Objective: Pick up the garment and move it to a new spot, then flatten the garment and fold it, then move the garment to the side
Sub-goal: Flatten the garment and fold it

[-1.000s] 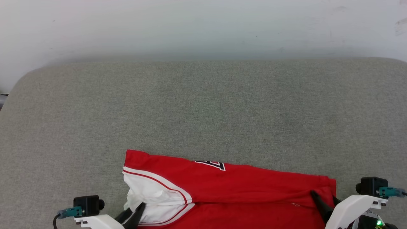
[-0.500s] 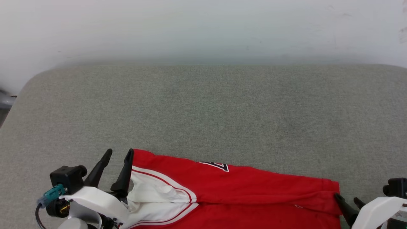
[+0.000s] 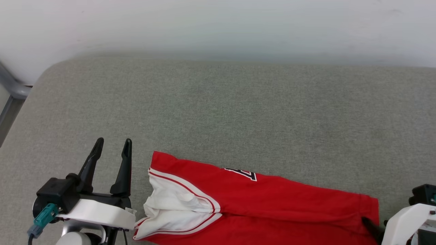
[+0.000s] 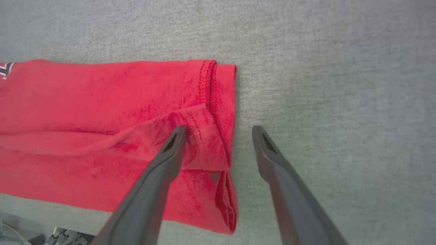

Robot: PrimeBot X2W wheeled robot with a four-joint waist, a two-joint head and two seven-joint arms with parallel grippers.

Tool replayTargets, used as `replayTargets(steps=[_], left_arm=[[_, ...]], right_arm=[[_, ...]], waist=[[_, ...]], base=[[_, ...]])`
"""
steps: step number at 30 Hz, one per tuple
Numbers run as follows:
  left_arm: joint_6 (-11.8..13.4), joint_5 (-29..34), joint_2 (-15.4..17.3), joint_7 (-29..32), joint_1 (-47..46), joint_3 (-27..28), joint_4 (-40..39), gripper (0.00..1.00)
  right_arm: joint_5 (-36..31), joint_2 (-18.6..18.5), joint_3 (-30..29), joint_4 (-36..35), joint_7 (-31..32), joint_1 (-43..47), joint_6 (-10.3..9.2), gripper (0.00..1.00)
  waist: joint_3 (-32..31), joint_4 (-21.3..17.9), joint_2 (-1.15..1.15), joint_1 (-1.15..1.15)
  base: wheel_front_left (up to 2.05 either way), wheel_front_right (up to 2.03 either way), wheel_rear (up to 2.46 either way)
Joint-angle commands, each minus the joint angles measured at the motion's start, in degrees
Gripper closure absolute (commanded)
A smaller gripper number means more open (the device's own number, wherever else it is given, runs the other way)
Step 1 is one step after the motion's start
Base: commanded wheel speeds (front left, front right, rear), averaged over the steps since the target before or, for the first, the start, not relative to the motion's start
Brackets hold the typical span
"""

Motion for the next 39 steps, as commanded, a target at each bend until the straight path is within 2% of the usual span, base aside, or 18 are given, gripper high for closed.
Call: replayTargets(steps=[1, 8, 9, 10, 11, 19, 27, 36, 39], left_arm=[[-0.3, 0.8, -0.7, -0.4, 0.9, 0.7, -0.5, 0.0], [-1.9, 3.3, -4.1, -0.4, 2.1, 3.3, -1.2, 0.0], [-2.2, 3.6, -4.3, -0.4, 2.2, 3.5, -1.1, 0.0], [-2.4, 3.9, -4.6, -0.4, 2.2, 3.7, -1.0, 0.0], [-2.6, 4.1, -4.9, -0.4, 2.2, 3.9, -0.9, 0.0], [-3.7, 5.9, -6.0, -0.4, 3.0, 4.9, 0.0, 0.0], [-3.3, 6.9, -6.2, -0.4, 4.9, 5.2, 0.8, 0.0], [-2.4, 7.1, -5.8, 0.4, 6.3, 4.8, 0.7, 0.0], [-2.1, 7.2, -5.7, 0.8, 6.6, 4.6, 0.8, 0.0]], right_arm=[[-0.3, 0.2, 0.4, 0.6, 0.3, -1.0, -0.05, 0.0], [0.5, 1.3, 2.3, 6.8, 3.2, -0.9, -0.05, 0.02], [0.7, 1.6, 2.5, 7.7, 3.5, -1.0, -0.05, 0.46], [1.0, 1.9, 2.8, 8.7, 3.9, -1.0, -0.04, 0.71], [1.6, 2.1, 2.9, 9.7, 4.4, -1.1, -0.03, 1.0], [3.3, 0.4, 2.9, 11.0, 3.4, -3.1, -0.05, 1.0], [3.6, -2.7, 1.0, 4.4, 3.1, -3.0, -0.06, 1.0], [1.6, -5.0, -7.6, -1.7, 6.5, -0.1, -0.06, 1.0], [3.1, -3.1, -9.8, -2.8, 8.5, -0.4, -0.05, 1.0]], waist=[[0.7, 0.6, 0.0, 0.0], [1.4, 1.9, 0.0, 0.0], [1.4, 2.0, 0.0, 0.0], [1.4, 2.0, 0.0, 0.0], [1.4, 2.0, 0.0, 0.0], [0.5, 1.7, 0.0, 0.0], [-1.9, 0.1, 0.0, 0.0], [-3.4, -1.5, 0.0, 0.0], [-3.7, -1.9, 0.0, 0.0]], base=[[0.0, 0.0, 0.0], [0.0, 0.0, 0.0], [0.0, 0.0, 0.0], [0.0, 0.0, 0.0], [0.0, 0.0, 0.0], [0.0, 0.0, 0.0], [0.0, 0.0, 0.0], [0.0, 0.0, 0.0], [0.0, 0.0, 0.0]])
